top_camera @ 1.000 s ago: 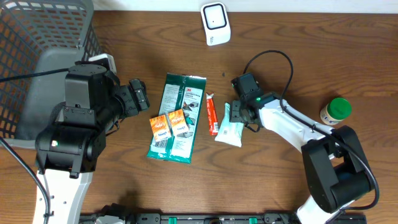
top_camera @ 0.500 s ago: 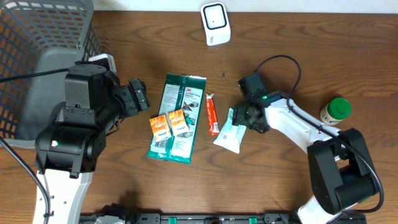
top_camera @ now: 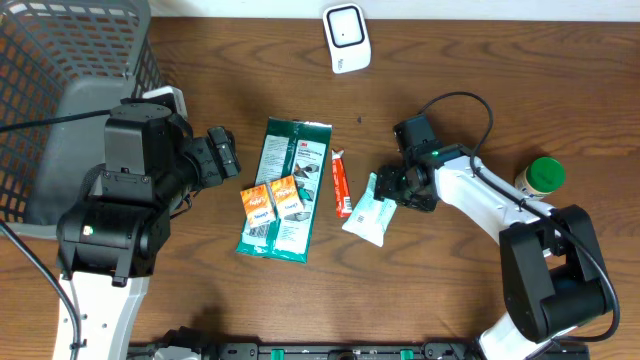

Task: Scan the item barcode

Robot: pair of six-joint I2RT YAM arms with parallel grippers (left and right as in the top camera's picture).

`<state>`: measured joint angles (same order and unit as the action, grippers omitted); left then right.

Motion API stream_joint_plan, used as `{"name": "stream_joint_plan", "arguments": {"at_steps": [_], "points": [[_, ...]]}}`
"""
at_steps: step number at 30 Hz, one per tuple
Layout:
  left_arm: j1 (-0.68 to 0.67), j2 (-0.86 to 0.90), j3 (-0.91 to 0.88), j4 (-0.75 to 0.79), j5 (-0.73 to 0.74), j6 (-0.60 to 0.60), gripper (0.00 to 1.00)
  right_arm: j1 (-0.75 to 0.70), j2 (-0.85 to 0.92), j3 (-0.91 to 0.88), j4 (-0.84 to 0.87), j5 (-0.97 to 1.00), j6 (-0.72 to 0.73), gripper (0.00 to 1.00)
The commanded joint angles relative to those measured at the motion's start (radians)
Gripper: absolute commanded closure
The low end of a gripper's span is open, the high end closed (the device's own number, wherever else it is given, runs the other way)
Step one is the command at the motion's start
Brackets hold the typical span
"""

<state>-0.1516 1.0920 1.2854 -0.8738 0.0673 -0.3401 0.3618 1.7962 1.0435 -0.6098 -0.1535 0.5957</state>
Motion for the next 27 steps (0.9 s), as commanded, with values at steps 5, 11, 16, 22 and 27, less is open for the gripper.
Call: {"name": "stream_joint_plan", "arguments": {"at_steps": [5, 11, 16, 22, 27], "points": [[0.003, -0.002, 0.013, 0.0, -0.016, 0.002, 0.1, -0.014, -0.02, -0.011, -0.011, -0.032, 0.01, 0.29], [0.003, -0.002, 0.013, 0.0, -0.016, 0.002, 0.1, 0.006, -0.019, -0.018, -0.008, 0.013, 0.034, 0.34], [0.003, -0.002, 0.013, 0.0, -0.016, 0.002, 0.1, 0.019, -0.019, -0.043, 0.005, 0.018, 0.063, 0.36], [0.003, -0.002, 0.013, 0.0, -0.016, 0.002, 0.1, 0.061, -0.019, -0.124, 0.112, 0.018, 0.125, 0.46], [0.003, -0.002, 0.013, 0.0, -0.016, 0.002, 0.1, 0.078, -0.019, -0.175, 0.195, 0.018, 0.166, 0.72]]}}
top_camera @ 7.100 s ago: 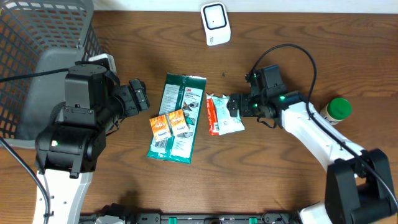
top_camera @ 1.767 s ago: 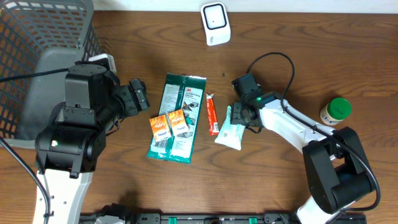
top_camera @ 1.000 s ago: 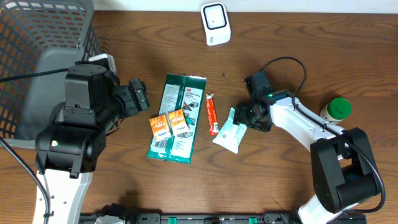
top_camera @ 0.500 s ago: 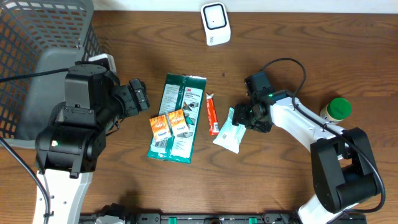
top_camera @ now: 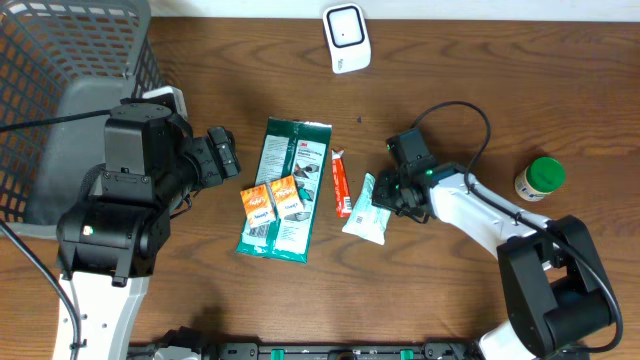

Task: Scan the item barcode

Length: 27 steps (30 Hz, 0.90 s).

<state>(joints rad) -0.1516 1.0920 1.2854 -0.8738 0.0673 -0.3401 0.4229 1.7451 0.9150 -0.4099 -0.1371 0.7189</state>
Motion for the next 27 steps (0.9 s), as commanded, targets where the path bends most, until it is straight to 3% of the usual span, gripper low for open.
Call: {"name": "stream_joint_plan", "arguments": {"at_steps": [1, 3, 8, 15, 18, 22, 27], "points": [[0.003, -0.002, 0.013, 0.0, -0.016, 0.002, 0.1, 0.012, 0.029, -0.044, -0.005, 0.001, 0.038, 0.76], [0.003, -0.002, 0.013, 0.0, -0.016, 0.002, 0.1, -0.003, 0.019, -0.034, -0.011, -0.005, 0.002, 0.99], [0.003, -0.002, 0.013, 0.0, -0.016, 0.003, 0.1, -0.075, -0.07, -0.022, -0.024, -0.1, -0.091, 0.99], [0.003, -0.002, 0.013, 0.0, -0.016, 0.002, 0.1, -0.207, -0.247, -0.021, -0.018, -0.401, -0.319, 0.99], [0.003, -0.002, 0.013, 0.0, -0.016, 0.002, 0.1, -0.231, -0.296, -0.021, -0.033, -0.46, -0.335, 0.87], [0.003, -0.002, 0.013, 0.0, -0.016, 0.002, 0.1, -0.234, -0.333, -0.021, -0.039, -0.467, -0.331, 0.99], [0.003, -0.002, 0.013, 0.0, -0.016, 0.002, 0.1, -0.234, -0.335, -0.021, -0.04, -0.467, -0.332, 0.99]]}}
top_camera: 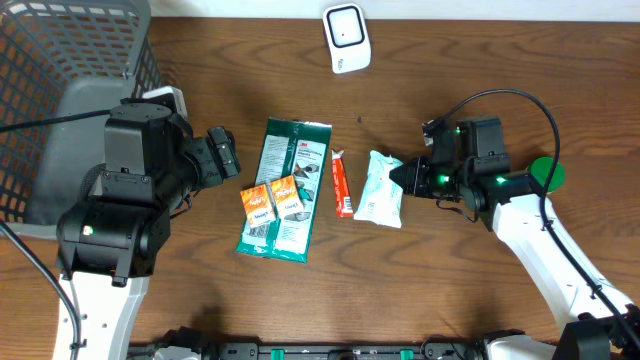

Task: Scan the item barcode

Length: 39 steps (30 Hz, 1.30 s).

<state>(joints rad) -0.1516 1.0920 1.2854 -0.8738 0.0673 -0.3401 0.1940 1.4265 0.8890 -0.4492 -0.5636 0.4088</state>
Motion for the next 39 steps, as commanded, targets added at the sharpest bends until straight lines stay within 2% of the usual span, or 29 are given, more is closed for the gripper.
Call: {"name": "stream_joint_plan", "arguments": {"at_steps": [1, 14, 21, 27, 39], "points": [[0.003, -0.002, 0.013, 0.0, -0.016, 0.002, 0.1, -0.005, -0.016, 0.005, 0.0, -0.041, -0.021, 0.99], [0.003, -0.002, 0.013, 0.0, -0.016, 0.002, 0.1, -0.005, -0.016, 0.005, 0.028, -0.103, -0.025, 0.99], [0.003, -0.002, 0.013, 0.0, -0.016, 0.002, 0.1, -0.005, -0.016, 0.005, 0.106, -0.246, -0.02, 0.99], [0.003, -0.002, 0.013, 0.0, -0.016, 0.002, 0.1, -0.005, -0.016, 0.005, 0.272, -0.468, 0.069, 0.99], [0.003, -0.002, 0.013, 0.0, -0.016, 0.002, 0.1, -0.005, -0.016, 0.005, 0.289, -0.423, 0.098, 0.99]]}}
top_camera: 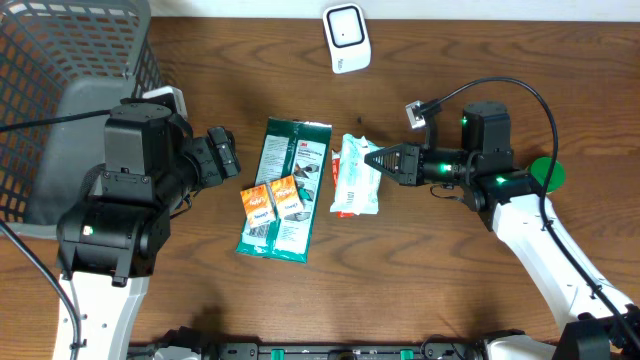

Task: Scan the item barcode
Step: 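Grasp the pale green wipes pack edge with the right gripper and lift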

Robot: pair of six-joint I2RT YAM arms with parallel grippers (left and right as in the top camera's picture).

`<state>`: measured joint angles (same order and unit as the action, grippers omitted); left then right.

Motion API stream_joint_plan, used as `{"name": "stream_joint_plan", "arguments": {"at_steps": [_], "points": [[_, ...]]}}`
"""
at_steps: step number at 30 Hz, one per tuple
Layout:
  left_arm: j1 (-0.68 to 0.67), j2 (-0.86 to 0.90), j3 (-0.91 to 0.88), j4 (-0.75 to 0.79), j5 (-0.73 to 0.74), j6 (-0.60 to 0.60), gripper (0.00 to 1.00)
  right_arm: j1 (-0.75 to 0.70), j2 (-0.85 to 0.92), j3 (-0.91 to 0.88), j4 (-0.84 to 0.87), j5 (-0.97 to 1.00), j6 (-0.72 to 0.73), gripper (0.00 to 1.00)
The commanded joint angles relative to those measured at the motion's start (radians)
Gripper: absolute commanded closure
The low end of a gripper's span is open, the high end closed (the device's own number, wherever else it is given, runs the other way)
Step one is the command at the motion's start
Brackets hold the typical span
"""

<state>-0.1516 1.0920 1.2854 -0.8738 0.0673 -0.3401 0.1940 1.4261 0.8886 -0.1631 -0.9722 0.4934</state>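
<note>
My right gripper (372, 159) is shut on the right edge of a pale white-and-teal packet (354, 178). The packet hangs over the table's middle, its left side above a red stick pack that is mostly covered. The white barcode scanner (346, 38) stands at the far edge, well beyond the packet. My left gripper (224, 153) sits open and empty, just left of the green pack (288, 170).
Two orange sachets (271, 201) lie on the green pack. A green-capped bottle (546, 172) stands behind my right arm. A grey wire basket (60, 60) fills the far left corner.
The right gripper has moved left and a little toward the scanner with the packet. The packet, which was to the right of the red stick, now overlaps it. The left arm is unchanged.
The pale packet first lay tilted on the table right of the red stick, with my right gripper down at its right end. It stayed there a moment later. Then the gripper held it by its right edge, and now holds it further left, nearer the scanner.
</note>
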Motion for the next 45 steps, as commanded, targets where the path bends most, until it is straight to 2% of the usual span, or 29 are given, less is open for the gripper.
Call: {"name": "stream_joint_plan", "arguments": {"at_steps": [1, 12, 25, 39, 42, 45], "points": [[0.003, -0.002, 0.013, 0.0, -0.016, 0.002, 0.1, -0.005, -0.016, 0.005, 0.003, -0.009, 0.013, 0.99], [0.003, -0.002, 0.013, 0.0, -0.016, 0.002, 0.1, -0.005, -0.016, 0.005, -0.003, 0.018, -0.005, 0.99], [0.003, -0.002, 0.013, 0.0, -0.016, 0.002, 0.1, -0.002, -0.016, 0.005, -0.188, 0.235, -0.038, 0.99], [0.003, -0.002, 0.013, 0.0, -0.016, 0.002, 0.1, -0.003, -0.016, 0.011, -0.233, 0.268, -0.037, 0.99], [0.003, -0.002, 0.013, 0.0, -0.016, 0.002, 0.1, -0.003, -0.016, 0.043, -0.286, 0.276, -0.038, 0.99], [0.003, -0.002, 0.013, 0.0, -0.016, 0.002, 0.1, -0.002, -0.016, 0.118, -0.412, 0.34, -0.068, 0.99]]}}
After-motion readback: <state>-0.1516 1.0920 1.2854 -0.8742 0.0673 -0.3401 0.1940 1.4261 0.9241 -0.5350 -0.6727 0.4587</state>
